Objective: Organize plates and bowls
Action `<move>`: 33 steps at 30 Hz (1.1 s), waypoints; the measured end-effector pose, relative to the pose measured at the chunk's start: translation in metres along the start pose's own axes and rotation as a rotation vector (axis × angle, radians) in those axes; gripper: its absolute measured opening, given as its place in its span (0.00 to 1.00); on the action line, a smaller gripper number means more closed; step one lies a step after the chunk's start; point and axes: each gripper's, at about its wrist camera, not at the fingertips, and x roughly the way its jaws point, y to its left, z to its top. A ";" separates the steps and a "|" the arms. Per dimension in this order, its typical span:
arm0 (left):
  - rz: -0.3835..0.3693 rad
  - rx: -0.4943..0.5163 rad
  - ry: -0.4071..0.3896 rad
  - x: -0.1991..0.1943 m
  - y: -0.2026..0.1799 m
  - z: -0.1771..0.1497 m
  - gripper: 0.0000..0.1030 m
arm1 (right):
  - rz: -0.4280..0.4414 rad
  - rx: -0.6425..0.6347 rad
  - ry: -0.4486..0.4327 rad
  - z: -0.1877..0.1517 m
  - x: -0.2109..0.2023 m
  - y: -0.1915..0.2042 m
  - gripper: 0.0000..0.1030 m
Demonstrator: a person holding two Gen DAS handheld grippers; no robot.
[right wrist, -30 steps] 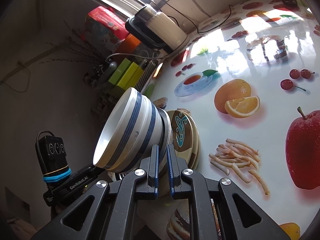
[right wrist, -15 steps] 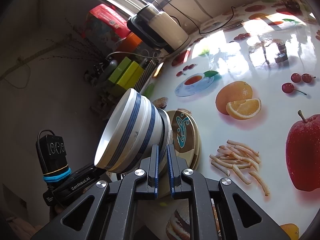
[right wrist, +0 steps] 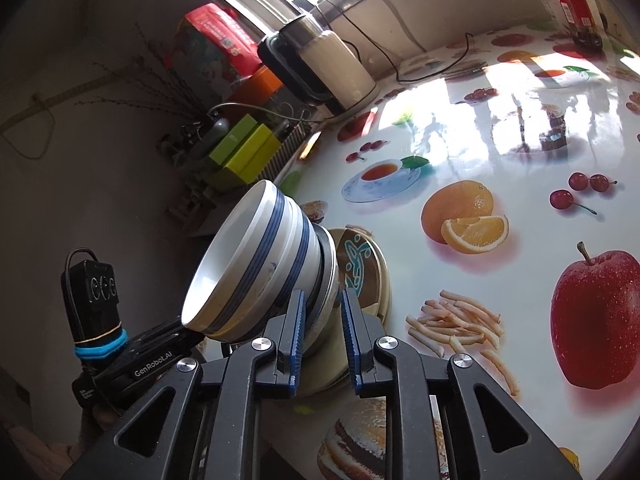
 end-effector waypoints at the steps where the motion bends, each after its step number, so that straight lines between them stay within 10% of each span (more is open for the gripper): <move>1: -0.003 -0.003 0.000 0.000 0.001 0.000 0.20 | -0.004 0.000 -0.003 0.000 -0.002 -0.001 0.26; 8: -0.001 -0.006 -0.038 -0.015 0.008 -0.006 0.41 | -0.073 -0.067 -0.015 -0.003 -0.013 0.004 0.37; 33: -0.054 -0.119 0.066 0.004 0.041 -0.036 0.42 | -0.123 -0.063 0.092 -0.020 0.004 -0.004 0.37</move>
